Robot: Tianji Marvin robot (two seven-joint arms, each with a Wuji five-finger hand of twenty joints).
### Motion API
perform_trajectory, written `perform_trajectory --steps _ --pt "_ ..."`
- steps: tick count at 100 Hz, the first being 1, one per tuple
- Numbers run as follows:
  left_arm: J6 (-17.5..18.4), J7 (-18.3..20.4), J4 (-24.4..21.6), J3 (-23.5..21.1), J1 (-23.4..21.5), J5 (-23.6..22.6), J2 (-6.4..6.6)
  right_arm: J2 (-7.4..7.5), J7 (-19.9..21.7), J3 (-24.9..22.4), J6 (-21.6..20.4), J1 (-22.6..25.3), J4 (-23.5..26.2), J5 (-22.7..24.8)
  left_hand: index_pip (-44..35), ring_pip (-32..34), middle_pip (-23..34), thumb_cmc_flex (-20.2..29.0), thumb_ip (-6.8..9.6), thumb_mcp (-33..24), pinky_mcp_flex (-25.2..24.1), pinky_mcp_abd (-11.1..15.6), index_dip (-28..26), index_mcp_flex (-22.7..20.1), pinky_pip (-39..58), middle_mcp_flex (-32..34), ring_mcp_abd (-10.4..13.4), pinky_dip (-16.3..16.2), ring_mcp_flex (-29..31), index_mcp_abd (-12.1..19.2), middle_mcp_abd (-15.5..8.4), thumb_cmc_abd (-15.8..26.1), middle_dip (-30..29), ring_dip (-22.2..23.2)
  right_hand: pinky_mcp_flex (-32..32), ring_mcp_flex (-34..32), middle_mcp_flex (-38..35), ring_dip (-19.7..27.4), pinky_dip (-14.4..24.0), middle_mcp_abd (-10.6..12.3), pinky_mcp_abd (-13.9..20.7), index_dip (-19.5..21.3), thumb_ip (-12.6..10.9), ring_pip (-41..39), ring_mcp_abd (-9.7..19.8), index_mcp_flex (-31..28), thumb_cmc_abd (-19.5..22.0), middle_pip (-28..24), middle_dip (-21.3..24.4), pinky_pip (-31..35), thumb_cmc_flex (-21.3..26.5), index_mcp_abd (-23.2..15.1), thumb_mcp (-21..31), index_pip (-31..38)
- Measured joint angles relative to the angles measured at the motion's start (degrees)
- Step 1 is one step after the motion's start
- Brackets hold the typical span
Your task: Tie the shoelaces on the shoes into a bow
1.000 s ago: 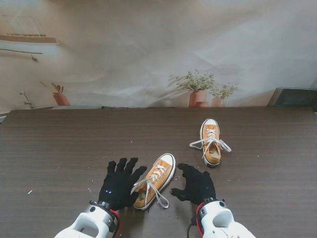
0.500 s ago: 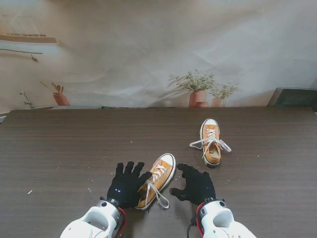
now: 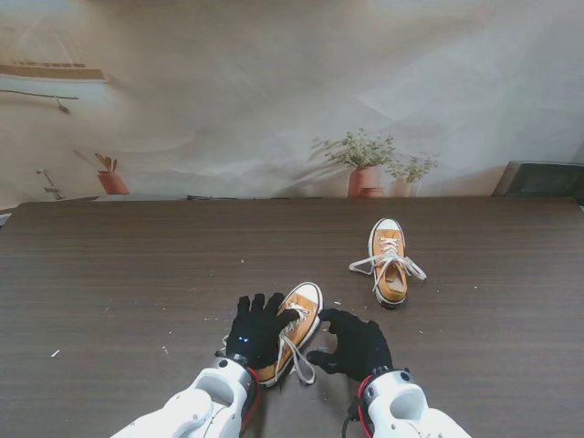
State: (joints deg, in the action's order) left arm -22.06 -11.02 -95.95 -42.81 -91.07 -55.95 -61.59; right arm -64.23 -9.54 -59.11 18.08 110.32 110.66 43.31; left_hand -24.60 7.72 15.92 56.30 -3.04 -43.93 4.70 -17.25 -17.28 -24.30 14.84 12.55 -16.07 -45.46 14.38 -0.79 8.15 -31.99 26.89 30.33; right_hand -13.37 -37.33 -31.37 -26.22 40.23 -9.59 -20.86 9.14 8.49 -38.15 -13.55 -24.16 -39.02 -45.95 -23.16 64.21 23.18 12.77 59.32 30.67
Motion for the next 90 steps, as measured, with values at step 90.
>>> perform_trajectory --steps 90 --pt "-2.69 -6.92 6.80 5.51 11.90 3.02 -4.82 -0.16 -1.38 -1.43 -2.11 0.43 -0.13 -1.61 -12.38 41.04 9.30 7.09 -6.41 1.07 18.01 1.65 -9.56 -18.67 68.03 32.69 -0.26 13.74 22.68 -0.08 3.59 -1.98 24.41 14.74 -0.13 -0.18 -2.31 0.00 0.00 -0.02 -0.42 0.00 0.00 0.01 -0.54 -0.75 1.44 0.74 0.05 0.07 0.00 -0.68 -0.25 -0.09"
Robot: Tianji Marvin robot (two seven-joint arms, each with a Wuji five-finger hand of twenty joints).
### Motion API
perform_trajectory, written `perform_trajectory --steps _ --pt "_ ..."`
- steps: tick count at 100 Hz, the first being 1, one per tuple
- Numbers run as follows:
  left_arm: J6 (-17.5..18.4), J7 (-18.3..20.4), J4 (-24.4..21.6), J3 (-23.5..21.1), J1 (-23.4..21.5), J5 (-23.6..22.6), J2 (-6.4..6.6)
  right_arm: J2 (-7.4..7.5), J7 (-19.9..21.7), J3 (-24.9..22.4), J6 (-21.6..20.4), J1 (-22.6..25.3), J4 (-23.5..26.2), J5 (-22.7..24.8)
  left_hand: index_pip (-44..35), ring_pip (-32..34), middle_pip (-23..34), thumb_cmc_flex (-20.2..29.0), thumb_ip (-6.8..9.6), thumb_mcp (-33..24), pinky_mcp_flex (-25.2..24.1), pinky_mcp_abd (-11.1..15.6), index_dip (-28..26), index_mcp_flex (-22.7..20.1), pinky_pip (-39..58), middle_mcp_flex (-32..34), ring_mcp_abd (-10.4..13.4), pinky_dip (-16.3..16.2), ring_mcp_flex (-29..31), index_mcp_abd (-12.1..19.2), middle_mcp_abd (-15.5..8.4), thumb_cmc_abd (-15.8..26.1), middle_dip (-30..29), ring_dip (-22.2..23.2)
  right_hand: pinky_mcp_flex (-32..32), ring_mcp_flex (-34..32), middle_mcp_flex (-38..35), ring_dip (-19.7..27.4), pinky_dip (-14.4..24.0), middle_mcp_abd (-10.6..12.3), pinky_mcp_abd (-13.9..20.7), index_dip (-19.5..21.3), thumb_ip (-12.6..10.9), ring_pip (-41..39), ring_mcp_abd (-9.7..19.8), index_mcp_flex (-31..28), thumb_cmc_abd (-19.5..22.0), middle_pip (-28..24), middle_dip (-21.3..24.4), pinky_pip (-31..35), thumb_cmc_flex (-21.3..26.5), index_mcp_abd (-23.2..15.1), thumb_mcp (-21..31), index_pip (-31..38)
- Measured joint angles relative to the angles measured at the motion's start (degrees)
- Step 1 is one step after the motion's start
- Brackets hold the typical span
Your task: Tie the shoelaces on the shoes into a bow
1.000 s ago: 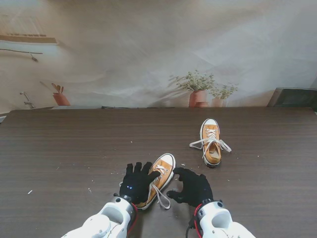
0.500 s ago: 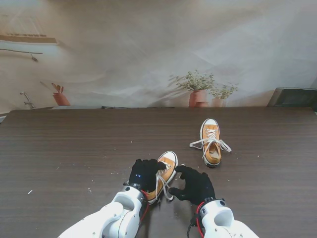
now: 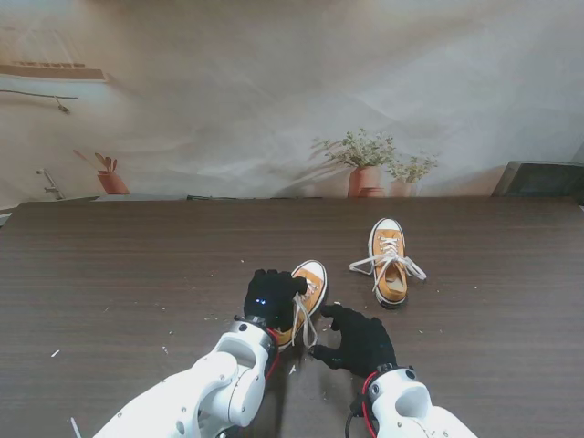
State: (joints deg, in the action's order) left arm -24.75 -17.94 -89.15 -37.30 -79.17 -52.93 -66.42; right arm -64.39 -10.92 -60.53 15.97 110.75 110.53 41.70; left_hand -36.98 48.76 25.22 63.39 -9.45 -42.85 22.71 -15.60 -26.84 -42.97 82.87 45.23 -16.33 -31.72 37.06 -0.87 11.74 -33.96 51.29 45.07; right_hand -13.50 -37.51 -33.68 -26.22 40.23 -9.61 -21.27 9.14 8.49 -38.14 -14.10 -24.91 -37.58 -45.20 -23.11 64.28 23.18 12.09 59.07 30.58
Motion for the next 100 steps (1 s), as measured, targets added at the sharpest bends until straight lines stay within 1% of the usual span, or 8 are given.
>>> perform_trajectory --steps 15,28,32,48,74,89,92,100 --pt "-0.92 -2.53 2.83 1.94 4.30 -0.05 -1.32 0.00 0.13 0.00 -0.26 0.03 -0.01 -0.18 -2.72 0.01 0.55 0.00 -0.02 0.00 0.01 0.00 0.00 0.00 0.52 0.02 0.00 0.07 0.00 0.00 0.01 -0.02 0.08 0.00 0.00 0.00 -0.01 0.00 0.00 0.00 0.00 0.00 0.00 0.00 -0.01 0.00 0.00 0.00 0.00 0.00 0.00 0.00 0.00 0.00" --pt "-1.63 -4.39 6.75 3.98 8.33 2.39 -2.99 0.00 0.20 0.00 -0.61 0.10 -0.01 -0.64 -3.48 0.03 0.67 0.00 -0.07 0.01 0.02 0.00 0.00 0.00 0.58 0.08 0.00 0.10 0.00 0.02 0.01 -0.02 0.08 0.00 0.00 0.00 -0.01 0.00 0.00 0.00 -0.01 0.00 0.00 0.00 -0.02 0.00 0.01 0.00 0.00 0.00 0.00 0.00 0.00 0.00" --pt "-1.73 -5.34 8.43 4.66 9.58 3.12 -3.64 0.00 0.23 -0.01 -0.68 0.11 0.00 -0.91 -3.64 0.03 0.67 0.00 -0.43 0.01 0.02 0.00 0.00 0.00 0.59 0.29 0.00 0.10 0.00 0.03 0.01 -0.04 0.08 0.00 0.00 -0.01 -0.01 0.00 0.00 0.00 -0.01 0.00 0.00 0.00 -0.02 0.00 0.01 0.00 0.00 0.00 0.00 0.00 0.00 0.00" --pt "-2.28 -9.85 16.33 7.06 14.30 6.05 -6.86 0.00 0.34 -0.02 -0.70 0.12 0.03 -1.01 -4.08 0.07 0.79 0.00 -0.44 0.00 0.04 0.00 0.00 -0.02 0.59 0.44 0.00 0.28 0.00 0.06 0.01 -0.29 0.09 0.00 -0.01 -0.01 -0.01 0.00 0.00 -0.02 -0.02 0.00 0.00 0.00 -0.03 0.00 0.01 0.00 0.00 0.00 0.00 0.00 0.00 0.00" --pt "-3.70 -13.31 27.93 9.98 20.51 10.54 -11.82 0.00 0.37 -0.03 -0.69 0.12 0.01 -0.70 -4.24 0.71 1.66 0.00 -0.44 0.01 0.35 0.00 0.00 -0.61 0.62 0.45 0.00 0.75 0.00 0.09 0.01 -0.59 0.09 -0.21 -0.01 -0.01 -0.01 0.00 0.00 -0.02 -0.03 0.00 0.00 0.00 -0.04 0.00 0.03 0.00 0.00 0.00 0.00 0.00 0.00 0.00" --pt "-3.38 -15.11 34.87 11.43 23.28 13.15 -14.54 0.00 0.45 -0.33 -0.76 0.28 0.03 -0.71 -4.25 0.72 1.99 0.00 -0.45 0.01 0.67 0.01 0.00 -0.61 0.62 0.45 0.50 0.87 0.00 0.13 0.01 -0.59 0.09 -1.03 -0.01 -0.01 -0.01 0.00 0.00 -0.02 -0.03 0.00 0.00 0.00 -0.05 0.00 0.03 0.00 0.00 0.00 0.00 0.00 0.00 0.00" --pt "-3.17 -15.73 36.35 11.64 23.71 13.94 -15.16 0.00 0.43 -0.42 -0.85 0.36 0.06 -0.71 -4.25 0.72 2.00 0.00 -0.44 0.01 0.69 0.69 -0.01 -0.61 0.62 0.45 0.60 0.89 0.00 0.13 0.01 -0.59 0.09 -1.32 -0.01 -0.01 -0.01 0.00 0.00 -0.02 -0.03 0.00 0.00 0.00 -0.05 0.00 0.03 0.00 0.00 0.00 0.00 0.00 0.00 0.00" --pt "-1.99 -17.98 40.72 12.37 24.81 15.99 -16.94 -0.01 0.27 -0.54 -1.04 0.57 0.13 -0.73 -4.27 0.72 2.05 0.00 -0.44 0.01 0.70 0.69 -0.01 -0.62 0.62 0.45 0.65 0.97 0.00 0.13 0.01 -0.59 0.09 -1.40 -0.01 -0.01 -0.01 0.00 0.00 -0.03 -0.03 0.00 0.00 0.00 -0.05 0.00 0.04 0.01 0.00 0.00 0.00 0.00 0.00 0.00"
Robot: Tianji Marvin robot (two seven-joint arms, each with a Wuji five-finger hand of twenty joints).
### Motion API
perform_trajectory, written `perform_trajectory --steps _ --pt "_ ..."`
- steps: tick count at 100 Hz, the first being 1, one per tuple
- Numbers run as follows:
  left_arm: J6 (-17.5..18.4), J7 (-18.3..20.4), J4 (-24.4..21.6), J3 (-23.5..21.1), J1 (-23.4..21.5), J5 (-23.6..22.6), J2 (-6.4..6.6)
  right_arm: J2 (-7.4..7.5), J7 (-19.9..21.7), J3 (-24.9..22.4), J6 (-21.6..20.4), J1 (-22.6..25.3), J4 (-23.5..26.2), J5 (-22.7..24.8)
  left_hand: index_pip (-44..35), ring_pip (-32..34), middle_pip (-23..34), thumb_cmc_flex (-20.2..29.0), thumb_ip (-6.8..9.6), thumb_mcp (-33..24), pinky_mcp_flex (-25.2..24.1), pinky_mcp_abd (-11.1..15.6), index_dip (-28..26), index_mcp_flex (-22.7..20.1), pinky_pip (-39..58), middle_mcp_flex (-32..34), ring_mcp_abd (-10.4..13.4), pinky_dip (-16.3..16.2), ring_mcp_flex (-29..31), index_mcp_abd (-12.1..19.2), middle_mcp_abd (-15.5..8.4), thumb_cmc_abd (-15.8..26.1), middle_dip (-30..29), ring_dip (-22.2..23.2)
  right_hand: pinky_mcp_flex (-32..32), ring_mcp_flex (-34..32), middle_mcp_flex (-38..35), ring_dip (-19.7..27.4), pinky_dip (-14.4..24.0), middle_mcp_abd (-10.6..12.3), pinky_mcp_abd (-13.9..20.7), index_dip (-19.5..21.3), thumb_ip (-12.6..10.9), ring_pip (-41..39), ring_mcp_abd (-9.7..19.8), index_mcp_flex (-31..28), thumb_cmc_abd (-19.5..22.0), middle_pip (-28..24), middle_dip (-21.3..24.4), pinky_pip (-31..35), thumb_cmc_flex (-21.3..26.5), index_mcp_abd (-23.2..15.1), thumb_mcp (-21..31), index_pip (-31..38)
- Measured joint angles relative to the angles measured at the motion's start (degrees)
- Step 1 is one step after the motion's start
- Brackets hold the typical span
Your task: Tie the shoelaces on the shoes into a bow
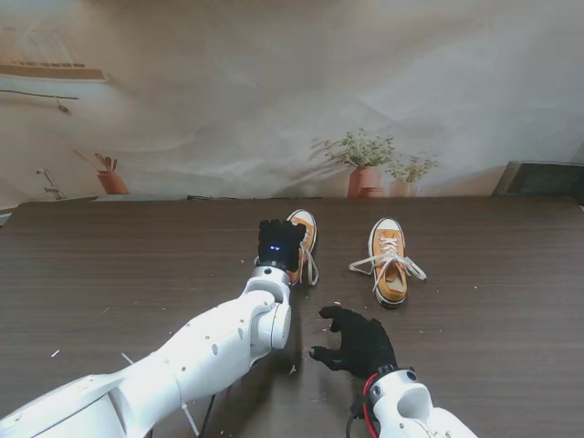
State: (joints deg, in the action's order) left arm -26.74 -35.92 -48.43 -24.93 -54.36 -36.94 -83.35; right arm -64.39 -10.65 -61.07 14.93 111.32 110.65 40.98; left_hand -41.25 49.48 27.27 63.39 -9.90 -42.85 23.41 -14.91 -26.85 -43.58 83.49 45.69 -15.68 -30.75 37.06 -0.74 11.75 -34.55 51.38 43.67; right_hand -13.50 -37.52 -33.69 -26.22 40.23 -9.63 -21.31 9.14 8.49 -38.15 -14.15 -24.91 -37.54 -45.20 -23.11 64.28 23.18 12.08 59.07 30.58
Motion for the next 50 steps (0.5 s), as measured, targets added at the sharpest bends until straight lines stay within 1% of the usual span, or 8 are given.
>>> perform_trajectory --steps 11,16,18,20,30,43,48,50 --pt "2.00 -2.10 5.59 0.63 1.22 2.06 -2.46 0.00 -0.16 0.00 -0.10 0.10 0.02 0.00 -0.25 0.00 0.07 0.63 0.00 1.21 0.00 0.00 -0.02 -0.01 -0.83 0.00 0.21 0.04 0.00 0.13 -0.02 0.00 0.00 -0.37 0.00 0.00 0.00 0.00 -0.01 0.00 0.00 0.00 0.00 0.00 -0.01 0.00 0.00 0.00 0.00 0.00 0.00 0.00 0.00 0.00" --pt "2.14 -2.37 6.81 0.76 1.55 3.12 -3.21 0.00 -0.16 0.01 -0.14 0.11 0.02 0.00 -0.27 0.00 0.07 0.63 0.55 1.62 0.00 0.00 -0.02 -0.01 -1.52 0.00 0.21 0.04 0.00 0.13 -0.02 0.04 0.00 -0.75 0.00 0.00 0.00 0.00 -0.01 0.00 0.00 0.00 0.00 0.00 -0.01 0.00 0.00 0.00 0.00 0.00 0.00 0.00 0.00 0.00" --pt "2.13 -2.37 7.04 0.86 1.65 3.34 -3.38 0.00 -0.15 0.02 -0.15 0.11 0.02 0.00 -0.27 0.00 0.08 0.63 0.65 1.63 0.00 0.00 -0.02 -0.01 -1.86 0.00 0.21 0.04 -0.05 0.12 -0.02 0.04 0.00 -0.77 0.00 0.00 0.00 0.00 -0.01 0.00 0.00 0.00 0.00 0.00 -0.01 0.00 0.01 0.00 0.00 0.00 0.00 0.00 0.00 0.00" --pt "2.13 -2.37 7.20 0.96 1.75 3.47 -3.53 0.00 -0.15 0.03 -0.16 0.11 0.02 0.00 -0.28 0.00 0.08 0.63 1.30 2.19 -0.09 0.00 -0.02 -0.01 -2.30 0.00 0.22 0.04 -0.11 0.10 -0.02 0.08 0.00 -0.78 0.00 -0.12 0.00 0.00 -0.01 0.00 0.00 0.00 0.00 0.00 -0.02 0.00 0.01 0.00 0.00 0.00 0.00 0.00 0.00 0.00" --pt "2.10 -2.16 7.65 1.26 2.09 3.89 -4.10 0.00 -0.10 0.05 -0.18 0.11 0.02 0.00 -1.38 -0.78 -0.09 0.63 3.67 4.64 -2.17 0.01 0.86 1.46 -4.92 -0.63 0.22 -3.72 -2.97 0.06 -0.02 1.45 0.59 -0.80 -0.04 -0.80 0.00 0.00 -0.01 0.00 -0.01 0.00 0.00 -0.02 -0.07 0.00 0.05 0.00 0.00 0.01 0.00 0.00 0.00 0.00" --pt "2.45 -2.10 8.88 0.78 2.20 6.56 -5.15 -0.02 -0.15 -0.12 -0.38 0.28 0.12 -0.08 -3.25 -0.84 -0.61 0.63 4.79 5.72 -3.97 0.02 2.93 3.66 -6.21 -1.81 0.12 -5.39 -5.57 -0.15 0.24 2.22 0.81 -0.90 -0.06 -0.80 0.00 0.00 -0.01 0.00 -0.01 0.00 0.00 -0.02 -0.46 0.00 0.05 0.00 0.00 0.01 0.00 0.00 0.00 0.00" --pt "2.44 -1.79 8.97 0.76 2.16 6.62 -5.25 -0.04 -0.27 -0.28 -0.60 0.43 0.17 -0.14 -3.51 -0.65 -1.11 0.57 4.85 5.78 -4.77 0.02 3.78 4.36 -6.36 -2.60 0.10 -5.61 -7.09 -1.04 0.24 2.37 0.81 -1.48 -0.06 -0.80 -0.01 0.00 -0.01 0.00 -0.01 0.00 0.00 -0.02 -0.47 0.00 0.05 0.00 0.00 0.01 0.00 0.00 0.00 0.00" --pt "2.43 -1.62 8.96 0.74 2.11 6.61 -5.27 -0.05 -0.34 -0.37 -0.71 0.51 0.20 -0.17 -3.76 -0.54 -0.45 0.29 5.41 5.79 -5.37 0.04 4.10 5.04 -6.69 -3.92 0.07 -5.73 -7.76 -1.45 0.21 2.60 0.81 -1.91 -0.06 -0.80 -0.01 0.00 -0.01 0.00 -0.01 0.00 0.00 -0.02 -0.47 0.00 0.05 0.00 0.00 0.00 0.00 0.00 0.00 0.00"
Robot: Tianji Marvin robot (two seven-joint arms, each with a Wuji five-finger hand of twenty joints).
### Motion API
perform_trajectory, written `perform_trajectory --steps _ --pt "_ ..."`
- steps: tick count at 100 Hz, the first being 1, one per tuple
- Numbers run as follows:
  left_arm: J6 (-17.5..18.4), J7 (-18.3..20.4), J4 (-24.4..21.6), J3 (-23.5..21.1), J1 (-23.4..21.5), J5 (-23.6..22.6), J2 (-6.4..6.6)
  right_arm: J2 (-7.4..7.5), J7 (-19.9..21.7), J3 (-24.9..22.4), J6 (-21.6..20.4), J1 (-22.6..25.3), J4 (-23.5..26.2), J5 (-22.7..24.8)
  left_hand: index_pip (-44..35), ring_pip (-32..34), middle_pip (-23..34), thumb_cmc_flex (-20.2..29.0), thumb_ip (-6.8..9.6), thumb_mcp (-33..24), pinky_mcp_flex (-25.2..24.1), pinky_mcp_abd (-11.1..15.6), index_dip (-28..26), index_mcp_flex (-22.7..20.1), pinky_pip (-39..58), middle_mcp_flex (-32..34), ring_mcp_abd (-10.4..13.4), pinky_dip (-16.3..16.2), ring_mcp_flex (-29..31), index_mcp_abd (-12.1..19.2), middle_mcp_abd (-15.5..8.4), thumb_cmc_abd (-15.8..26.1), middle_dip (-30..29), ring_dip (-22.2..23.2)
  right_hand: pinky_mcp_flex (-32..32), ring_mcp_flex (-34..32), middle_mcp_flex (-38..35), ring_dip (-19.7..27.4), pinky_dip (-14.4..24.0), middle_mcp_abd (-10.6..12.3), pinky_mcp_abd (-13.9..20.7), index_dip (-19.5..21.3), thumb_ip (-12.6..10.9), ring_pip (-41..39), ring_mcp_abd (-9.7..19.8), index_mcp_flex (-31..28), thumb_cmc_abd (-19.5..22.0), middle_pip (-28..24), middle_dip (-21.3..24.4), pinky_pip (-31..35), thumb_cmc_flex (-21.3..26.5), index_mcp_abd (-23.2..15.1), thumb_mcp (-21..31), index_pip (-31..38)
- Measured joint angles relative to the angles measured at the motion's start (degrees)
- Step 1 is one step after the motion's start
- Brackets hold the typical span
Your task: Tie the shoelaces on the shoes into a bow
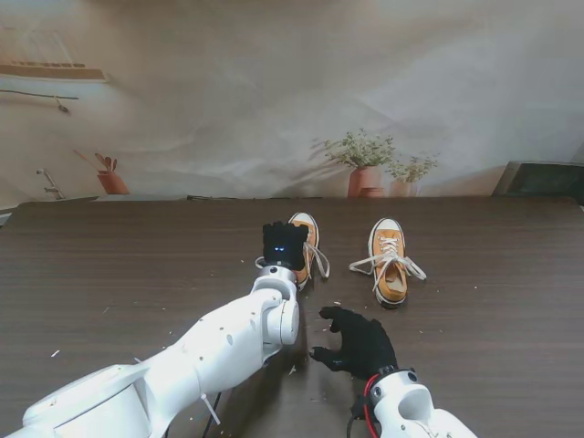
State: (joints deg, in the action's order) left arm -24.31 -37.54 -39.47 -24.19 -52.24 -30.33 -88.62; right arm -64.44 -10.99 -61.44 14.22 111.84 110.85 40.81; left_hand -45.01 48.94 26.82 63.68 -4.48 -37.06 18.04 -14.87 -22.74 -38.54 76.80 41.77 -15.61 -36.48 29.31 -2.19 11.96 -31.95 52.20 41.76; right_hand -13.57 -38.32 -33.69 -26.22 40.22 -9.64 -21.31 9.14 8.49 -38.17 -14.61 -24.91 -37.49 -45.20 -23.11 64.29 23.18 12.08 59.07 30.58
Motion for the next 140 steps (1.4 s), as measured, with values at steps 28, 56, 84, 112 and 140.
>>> perform_trajectory --steps 28,56,84,112,140 --pt "-4.38 7.87 -8.30 -1.01 -2.37 -0.35 2.68 -0.11 -1.06 -1.04 -1.37 1.74 1.05 -0.05 14.66 -8.76 2.23 -12.80 2.51 -3.09 -13.78 0.03 2.06 6.80 -11.72 -18.82 -1.15 1.91 -13.89 -5.75 0.45 2.59 -20.11 -7.54 -0.40 0.00 0.00 0.00 0.00 -0.01 -0.01 0.00 0.00 0.00 -0.02 0.00 0.01 0.00 0.00 0.02 0.00 0.00 0.00 0.00" --pt "-11.72 21.46 -19.65 0.18 -3.21 -2.86 7.56 -0.15 -1.66 -1.12 -2.16 2.48 1.68 -0.15 34.35 -35.32 -15.90 -18.67 2.56 2.33 -21.43 -0.71 11.41 13.72 -44.80 -30.79 -0.77 17.89 -23.68 -8.91 0.66 1.95 -32.42 -19.12 -0.48 0.00 0.00 0.00 0.00 -0.01 -0.03 0.00 0.00 0.00 -0.03 0.00 0.01 0.00 0.00 0.02 0.00 0.00 0.00 0.00" --pt "-11.50 25.21 -27.93 -2.43 -5.65 -4.23 11.80 -0.19 -2.02 -1.16 -2.49 2.66 1.72 -0.08 41.31 -47.06 -25.63 -20.13 3.40 25.81 -22.05 -0.72 12.13 18.96 -72.34 -34.23 2.82 16.44 -26.78 -8.86 -0.39 11.66 -40.20 -28.06 -0.49 0.00 -0.01 0.00 0.00 -0.02 -0.05 0.00 0.00 -0.01 -0.05 0.00 0.01 0.00 0.00 0.09 0.00 0.00 0.00 0.00" --pt "-8.10 24.82 -42.37 -11.21 -14.48 -9.06 16.33 -0.26 -2.84 -0.84 -1.40 2.74 1.88 0.73 40.98 -47.65 -25.66 -20.21 3.39 29.72 -22.05 -0.72 12.14 18.80 -73.04 -34.23 2.88 16.43 -26.88 -8.87 -0.41 13.43 -40.45 -28.84 -0.43 0.00 -0.01 0.00 -0.01 -0.02 -0.08 0.00 0.00 -0.01 -0.05 0.00 0.01 0.54 0.00 0.09 0.00 -0.02 0.00 0.00" --pt "2.12 35.06 -69.67 -30.27 -35.33 -19.83 23.21 -0.69 -4.66 -3.25 -1.30 4.57 2.84 2.07 38.73 -46.96 -25.38 -20.11 3.77 29.73 -21.93 -0.71 11.51 14.36 -71.61 -32.30 3.07 14.61 -26.33 -8.89 -0.37 13.51 -36.14 -26.03 1.32 1.04 0.60 0.07 -0.71 -0.02 -0.09 0.00 0.00 2.14 -0.16 0.00 0.22 0.67 0.00 -0.89 0.00 -1.33 -0.70 0.00"
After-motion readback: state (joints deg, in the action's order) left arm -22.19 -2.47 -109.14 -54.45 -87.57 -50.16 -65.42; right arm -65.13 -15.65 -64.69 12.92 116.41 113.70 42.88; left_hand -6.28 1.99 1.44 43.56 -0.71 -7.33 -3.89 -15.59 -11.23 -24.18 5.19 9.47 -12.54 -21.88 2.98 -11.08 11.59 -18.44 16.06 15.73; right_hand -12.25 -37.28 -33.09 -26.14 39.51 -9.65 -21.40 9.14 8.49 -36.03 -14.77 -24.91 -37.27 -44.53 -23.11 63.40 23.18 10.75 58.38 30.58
